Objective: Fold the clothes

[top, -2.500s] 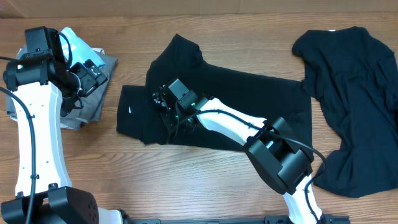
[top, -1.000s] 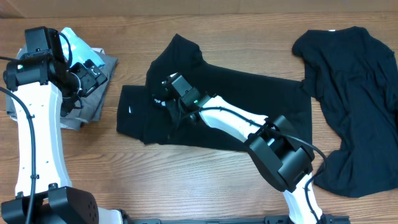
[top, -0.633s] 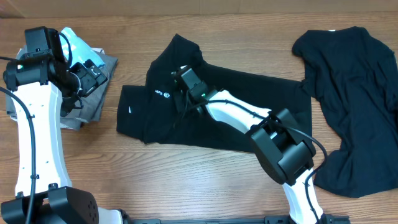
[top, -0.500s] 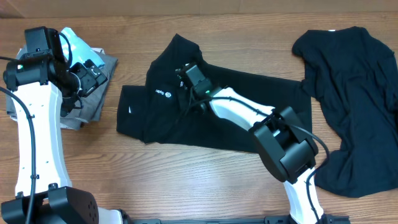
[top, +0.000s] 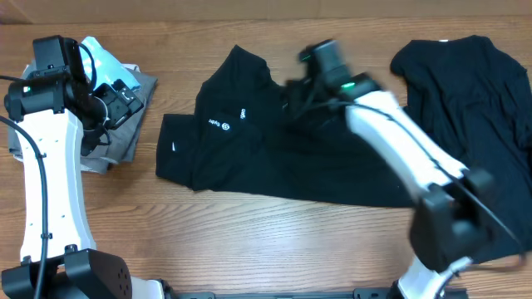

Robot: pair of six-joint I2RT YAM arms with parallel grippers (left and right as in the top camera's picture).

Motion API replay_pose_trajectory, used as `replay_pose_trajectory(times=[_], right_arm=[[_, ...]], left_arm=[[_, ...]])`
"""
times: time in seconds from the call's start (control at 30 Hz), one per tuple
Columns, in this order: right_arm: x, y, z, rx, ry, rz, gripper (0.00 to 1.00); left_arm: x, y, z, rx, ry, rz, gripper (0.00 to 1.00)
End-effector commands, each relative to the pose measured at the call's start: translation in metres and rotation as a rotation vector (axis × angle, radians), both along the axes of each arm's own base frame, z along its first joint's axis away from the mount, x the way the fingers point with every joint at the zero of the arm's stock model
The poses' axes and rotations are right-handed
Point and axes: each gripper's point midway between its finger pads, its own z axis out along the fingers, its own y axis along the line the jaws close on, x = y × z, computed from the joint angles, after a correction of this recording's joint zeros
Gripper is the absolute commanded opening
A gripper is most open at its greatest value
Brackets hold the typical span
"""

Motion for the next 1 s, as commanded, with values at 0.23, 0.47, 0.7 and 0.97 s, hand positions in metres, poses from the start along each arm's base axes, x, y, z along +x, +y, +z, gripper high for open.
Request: replay_pose_trajectory(times=[0.23, 0.47, 0.7, 0.97], right_arm=[[0.0, -0.174, -0.009, -0.095, 0.162, -0.353, 0.04], [-0.004, -0.249, -0.044, -0.097, 0.271, -0.521, 0.04], [-0.001, -0.29, -0.094, -0.106, 0.343, -0.581, 0.04], [-0.005, -0.343, -0.146, -0.164, 0.393, -0.693, 0.04]], left_arm=[[0.003, 0.001, 0.01, 0.0, -0.03, 0.01, 1.0], [0.003, 0.001, 0.01, 0.0, -0.03, 0.01, 1.0], [0.003, 0.001, 0.01, 0.001, -0.03, 0.01, 1.0], [0.003, 0.001, 0.01, 0.001, -0.03, 0.01, 1.0]])
